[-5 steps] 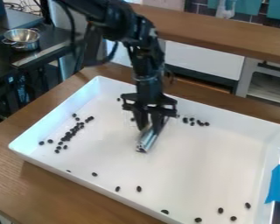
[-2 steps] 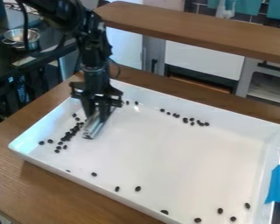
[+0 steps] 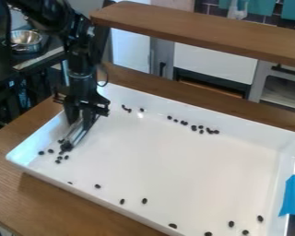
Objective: Sweep into pile
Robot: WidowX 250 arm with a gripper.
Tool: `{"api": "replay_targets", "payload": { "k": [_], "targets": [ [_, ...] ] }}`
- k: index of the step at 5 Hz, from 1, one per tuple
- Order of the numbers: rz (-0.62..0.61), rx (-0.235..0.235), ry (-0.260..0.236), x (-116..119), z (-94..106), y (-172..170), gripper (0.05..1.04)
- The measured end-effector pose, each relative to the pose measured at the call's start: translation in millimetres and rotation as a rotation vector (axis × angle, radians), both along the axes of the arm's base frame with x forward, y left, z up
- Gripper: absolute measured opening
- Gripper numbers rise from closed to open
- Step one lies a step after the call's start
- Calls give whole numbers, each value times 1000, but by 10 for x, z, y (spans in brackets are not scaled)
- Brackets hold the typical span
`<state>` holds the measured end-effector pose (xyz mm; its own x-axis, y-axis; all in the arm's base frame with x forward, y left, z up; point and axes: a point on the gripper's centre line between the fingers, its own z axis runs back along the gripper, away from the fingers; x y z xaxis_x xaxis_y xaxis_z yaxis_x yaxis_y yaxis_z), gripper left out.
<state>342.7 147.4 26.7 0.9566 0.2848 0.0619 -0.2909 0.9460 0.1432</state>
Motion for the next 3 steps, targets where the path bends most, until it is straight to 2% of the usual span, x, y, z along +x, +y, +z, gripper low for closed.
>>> {"api": "replay_targets", "payload": {
  "k": [1,2,3],
  "targets": [
    [140,-106,-97,-44,152,-349,364],
    [227,-100,-166,101,414,-857,364],
    [256,-116,-121,185,664,-1312,364]
  ]
}}
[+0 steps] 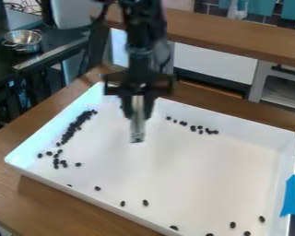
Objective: Sweep into pile
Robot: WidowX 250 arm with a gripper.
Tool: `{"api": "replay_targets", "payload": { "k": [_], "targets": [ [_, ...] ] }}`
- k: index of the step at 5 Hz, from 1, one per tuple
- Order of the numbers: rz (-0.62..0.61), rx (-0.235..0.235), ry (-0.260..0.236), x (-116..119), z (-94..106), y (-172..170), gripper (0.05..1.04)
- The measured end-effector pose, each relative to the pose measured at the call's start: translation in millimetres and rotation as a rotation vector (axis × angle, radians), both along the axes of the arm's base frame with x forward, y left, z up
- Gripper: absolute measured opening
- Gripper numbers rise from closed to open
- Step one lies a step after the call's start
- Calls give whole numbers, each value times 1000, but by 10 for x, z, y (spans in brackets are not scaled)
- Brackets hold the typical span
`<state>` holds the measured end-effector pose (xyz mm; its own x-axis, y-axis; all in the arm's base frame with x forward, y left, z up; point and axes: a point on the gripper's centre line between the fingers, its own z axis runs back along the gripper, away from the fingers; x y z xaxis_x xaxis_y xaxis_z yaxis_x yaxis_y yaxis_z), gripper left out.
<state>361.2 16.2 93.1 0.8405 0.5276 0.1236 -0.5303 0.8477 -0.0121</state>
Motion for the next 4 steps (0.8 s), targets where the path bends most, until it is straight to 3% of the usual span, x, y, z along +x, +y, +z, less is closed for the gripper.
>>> {"api": "replay_targets", "payload": {
  "k": [1,2,3,4],
  "targets": [
    [40,-38,20,-6,31,-409,364],
    [33,-20,33,-40,-157,-942,364],
    [-25,-7,5,-112,-268,-1420,364],
    [-90,-1,-17,-196,-323,-1634,364]
  ]
}}
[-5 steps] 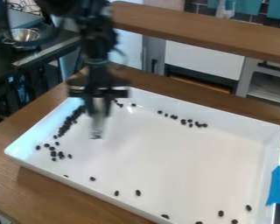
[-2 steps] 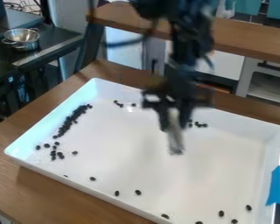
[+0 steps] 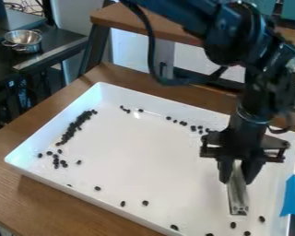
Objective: Sweep into pile
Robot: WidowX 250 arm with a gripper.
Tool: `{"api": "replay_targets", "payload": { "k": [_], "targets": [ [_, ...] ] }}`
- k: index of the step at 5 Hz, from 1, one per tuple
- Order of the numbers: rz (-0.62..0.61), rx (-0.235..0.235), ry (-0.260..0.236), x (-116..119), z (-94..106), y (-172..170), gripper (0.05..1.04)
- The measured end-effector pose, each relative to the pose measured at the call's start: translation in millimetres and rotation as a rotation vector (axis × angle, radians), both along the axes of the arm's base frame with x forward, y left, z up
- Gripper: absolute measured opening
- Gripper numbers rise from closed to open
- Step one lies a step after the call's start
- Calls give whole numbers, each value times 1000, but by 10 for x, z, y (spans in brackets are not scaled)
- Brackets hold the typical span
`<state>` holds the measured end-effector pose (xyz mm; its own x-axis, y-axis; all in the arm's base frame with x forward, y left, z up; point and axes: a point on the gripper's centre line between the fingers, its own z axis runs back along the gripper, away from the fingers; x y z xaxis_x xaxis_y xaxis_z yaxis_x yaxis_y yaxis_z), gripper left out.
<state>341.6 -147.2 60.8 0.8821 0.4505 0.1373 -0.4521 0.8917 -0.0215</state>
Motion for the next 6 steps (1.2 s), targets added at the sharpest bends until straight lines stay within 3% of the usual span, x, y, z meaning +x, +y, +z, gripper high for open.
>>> {"api": "replay_targets", "payload": {
  "k": [2,6],
  "targets": [
    [-32,32,22,-21,-124,-97,364],
    [-58,12,13,-159,-192,-431,364]
  ]
}}
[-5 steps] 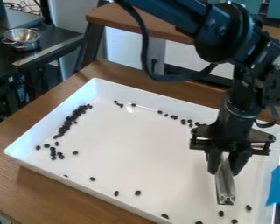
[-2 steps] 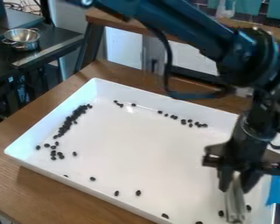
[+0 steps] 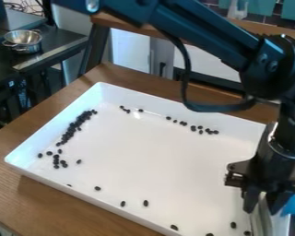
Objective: Sweep into pile
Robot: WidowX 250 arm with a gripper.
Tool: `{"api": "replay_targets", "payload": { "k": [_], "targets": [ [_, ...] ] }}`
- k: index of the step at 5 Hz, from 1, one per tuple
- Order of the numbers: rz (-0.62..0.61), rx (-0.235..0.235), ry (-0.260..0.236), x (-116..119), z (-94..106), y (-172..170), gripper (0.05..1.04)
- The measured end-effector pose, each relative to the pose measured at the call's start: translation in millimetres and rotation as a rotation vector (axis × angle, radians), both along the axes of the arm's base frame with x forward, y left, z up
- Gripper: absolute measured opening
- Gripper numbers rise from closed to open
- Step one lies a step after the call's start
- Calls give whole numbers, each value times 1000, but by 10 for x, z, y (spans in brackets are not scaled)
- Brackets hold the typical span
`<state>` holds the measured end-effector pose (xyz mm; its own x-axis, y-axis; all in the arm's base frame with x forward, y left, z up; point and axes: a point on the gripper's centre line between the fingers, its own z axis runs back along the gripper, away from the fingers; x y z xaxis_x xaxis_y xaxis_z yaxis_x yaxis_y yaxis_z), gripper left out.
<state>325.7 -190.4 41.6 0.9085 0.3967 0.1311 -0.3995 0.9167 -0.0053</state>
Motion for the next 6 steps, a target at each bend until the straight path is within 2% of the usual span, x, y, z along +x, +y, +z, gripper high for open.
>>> {"api": "replay_targets", "payload": {
  "k": [3,4,5,6],
  "targets": [
    [-31,53,-30,-56,-187,113,364],
    [-48,95,-8,-106,-210,302,364],
    [-57,138,60,-250,-199,696,364],
    [-51,158,93,-364,-174,1072,364]
  ]
}}
